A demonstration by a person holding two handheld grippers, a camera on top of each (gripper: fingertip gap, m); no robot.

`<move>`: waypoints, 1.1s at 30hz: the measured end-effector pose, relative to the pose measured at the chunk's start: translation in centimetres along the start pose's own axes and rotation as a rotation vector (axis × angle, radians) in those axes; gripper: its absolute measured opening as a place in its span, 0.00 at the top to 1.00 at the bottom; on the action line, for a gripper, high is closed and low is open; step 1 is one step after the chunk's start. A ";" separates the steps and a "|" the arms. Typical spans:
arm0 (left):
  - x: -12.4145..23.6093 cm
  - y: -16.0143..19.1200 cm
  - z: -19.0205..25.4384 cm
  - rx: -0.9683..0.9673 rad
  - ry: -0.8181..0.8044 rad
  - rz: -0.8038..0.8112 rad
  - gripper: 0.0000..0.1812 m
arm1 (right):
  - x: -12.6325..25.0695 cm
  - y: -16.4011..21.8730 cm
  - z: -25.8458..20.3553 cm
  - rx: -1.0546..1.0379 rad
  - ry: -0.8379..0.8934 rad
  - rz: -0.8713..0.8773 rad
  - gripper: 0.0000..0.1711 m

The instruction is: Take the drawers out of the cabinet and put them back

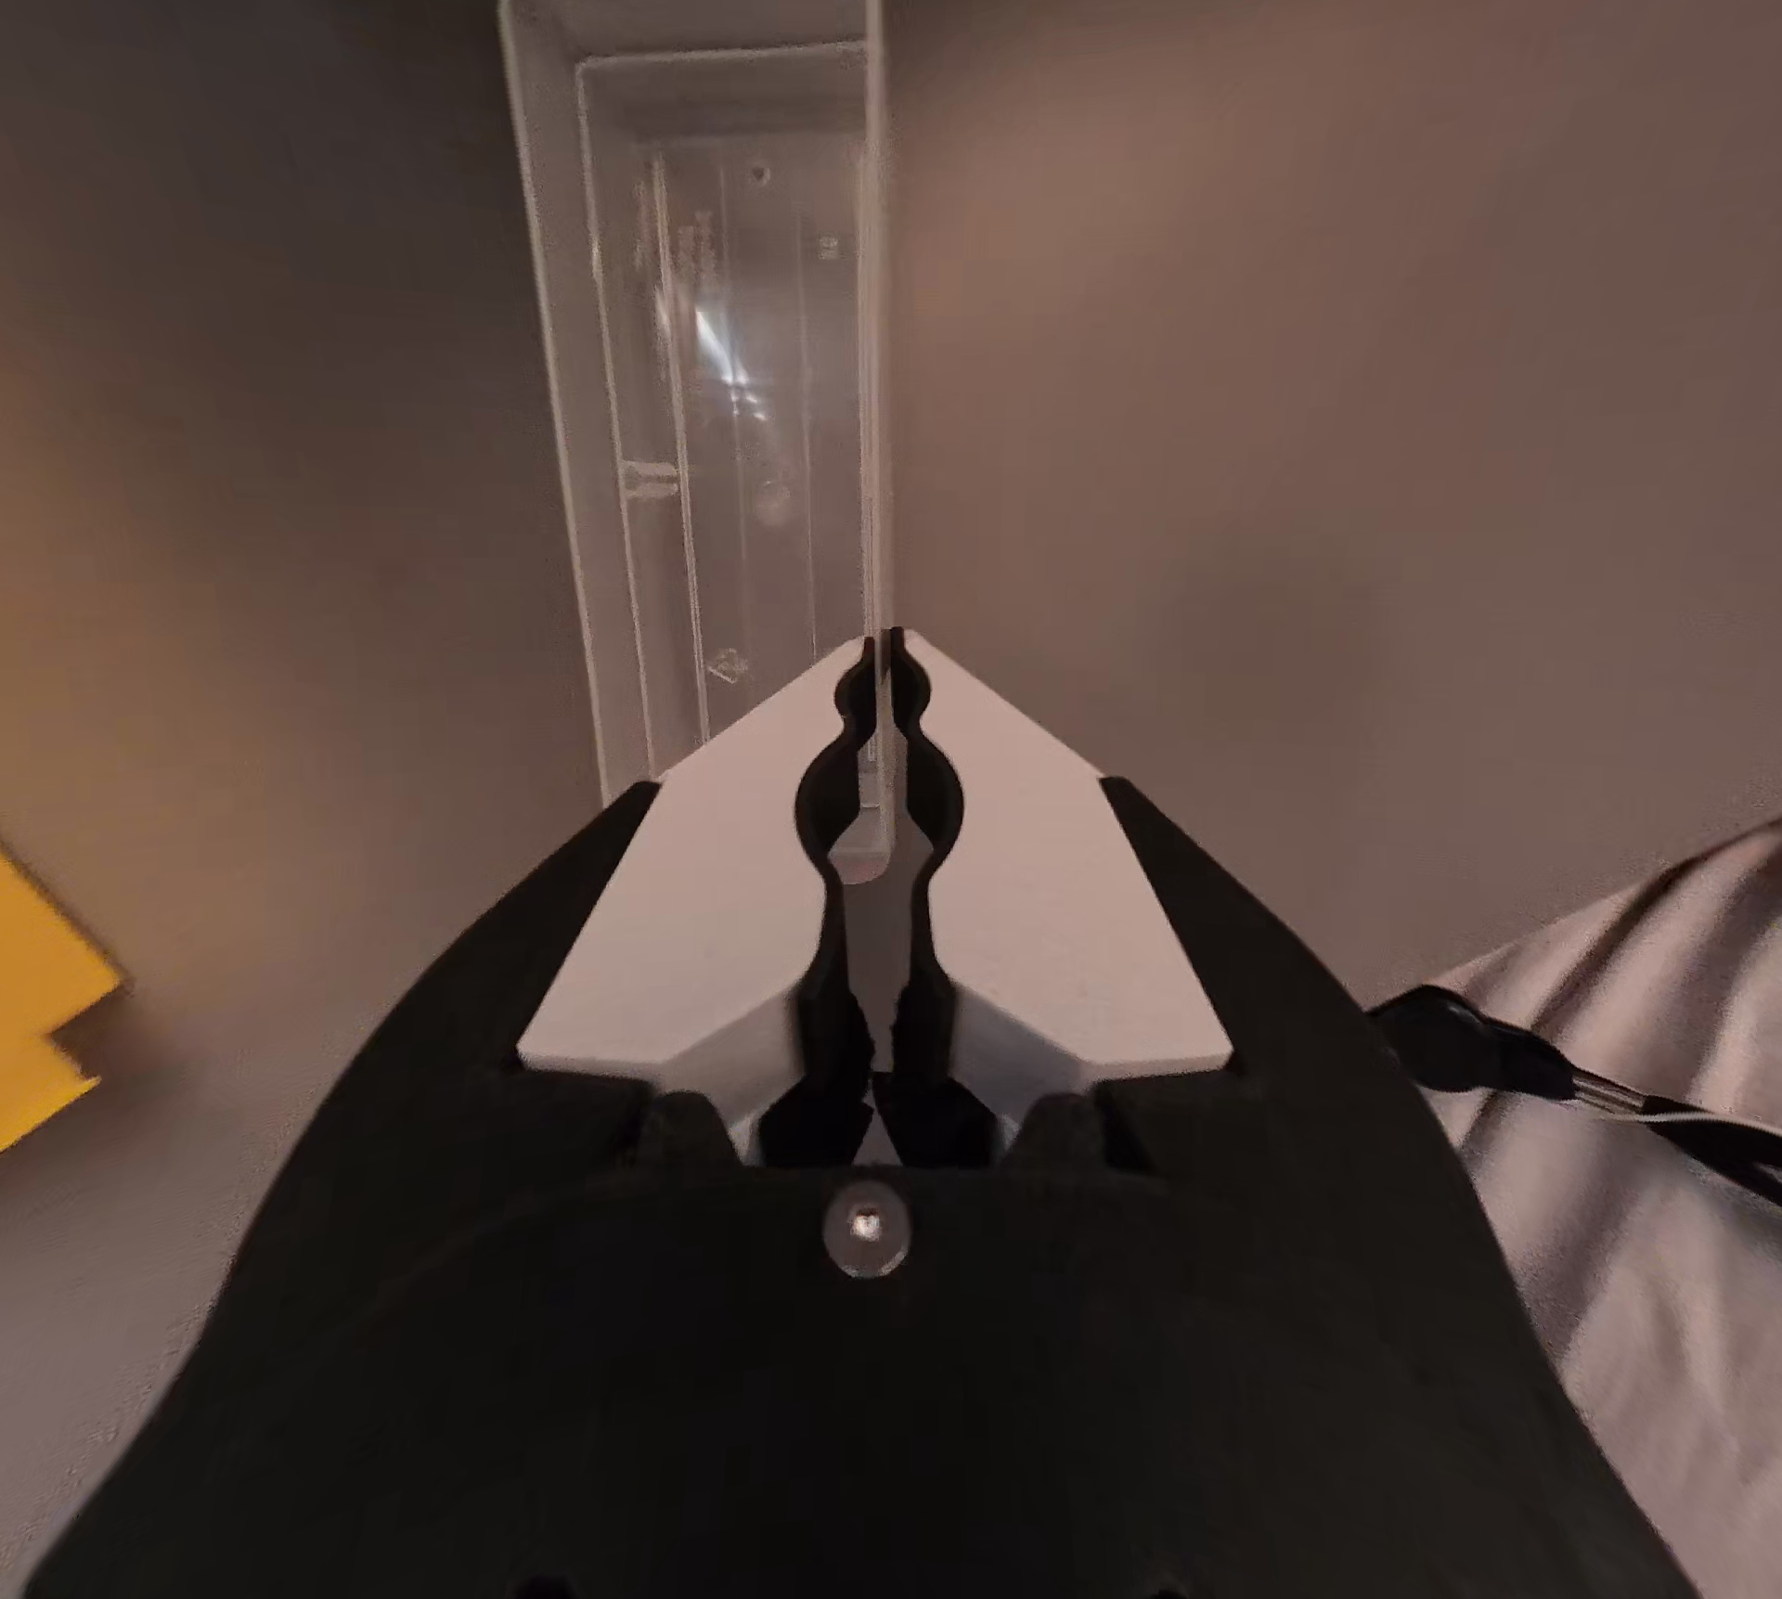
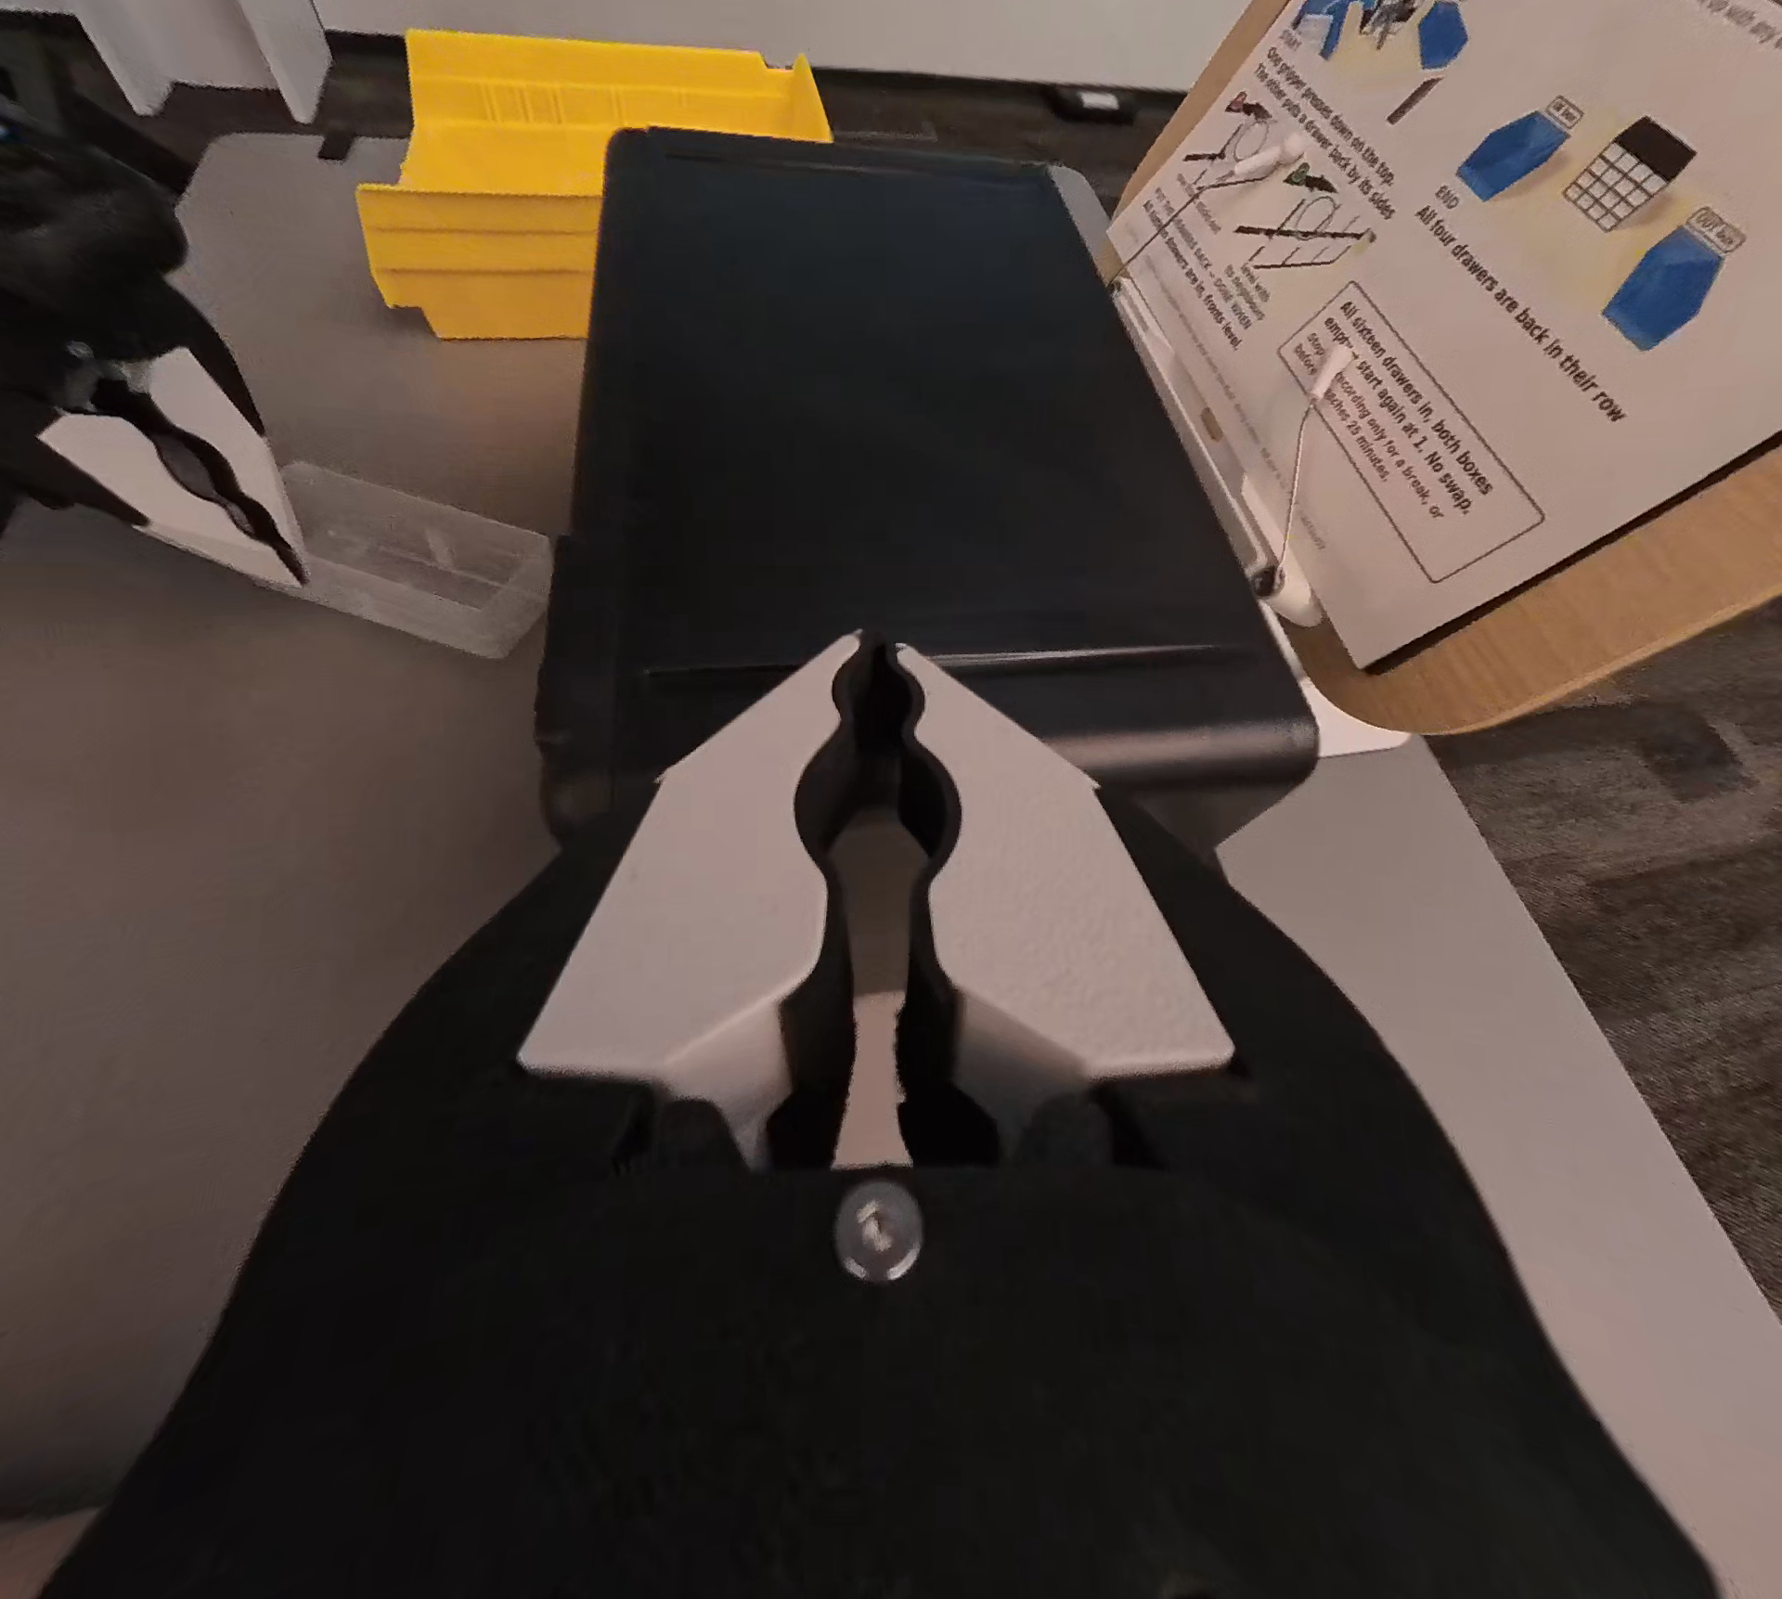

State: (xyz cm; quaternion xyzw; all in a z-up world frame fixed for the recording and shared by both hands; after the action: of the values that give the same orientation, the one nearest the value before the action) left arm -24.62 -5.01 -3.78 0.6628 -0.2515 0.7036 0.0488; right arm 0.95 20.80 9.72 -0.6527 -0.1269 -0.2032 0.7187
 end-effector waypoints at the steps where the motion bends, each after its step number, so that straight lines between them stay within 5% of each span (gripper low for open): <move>1: -0.4 -0.2 0.3 0.016 -0.004 -0.001 1.00 | 0.1 0.1 0.1 -0.008 -0.009 0.013 1.00; 6: -2.4 -0.9 1.4 0.030 -0.035 0.024 1.00 | 0.2 0.3 0.0 -0.009 -0.019 0.045 1.00; 12: 0.6 -0.8 3.1 0.033 -0.193 0.243 0.78 | 0.3 0.4 0.0 0.011 -0.001 0.048 1.00; 15: 1.3 -0.4 3.1 0.020 -0.297 0.293 0.51 | 0.3 0.4 0.2 0.008 -0.014 0.056 1.00; 17: 0.5 -0.1 2.0 0.055 -0.288 0.257 0.43 | 0.2 0.5 0.3 0.000 -0.027 0.067 1.00; 20: -1.2 0.5 0.6 0.099 -0.224 0.206 0.44 | 0.1 0.6 0.5 -0.007 -0.040 0.083 1.00; 24: -2.5 0.7 0.4 0.036 -0.227 0.177 0.62 | 0.1 0.8 0.6 -0.016 -0.056 0.099 1.00; 33: -1.1 -1.1 -0.7 0.090 -0.243 0.162 0.67 | 0.1 0.9 0.7 -0.015 -0.065 0.110 1.00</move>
State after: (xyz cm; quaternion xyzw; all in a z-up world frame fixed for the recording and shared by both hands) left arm -24.68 -3.48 -4.50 0.7222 -0.2763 0.6304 -0.0686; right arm 1.53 21.54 9.06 -0.6705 -0.1127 -0.1431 0.7192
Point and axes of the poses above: each gripper's, where its closed fingertips meet, x back along the fingers, y out of its underside, z = x × y across the jaws, the point moved 9 cm from there along x, back along the fingers, and after that the axes turned 2 degrees about -z, right-handed, at the moved point
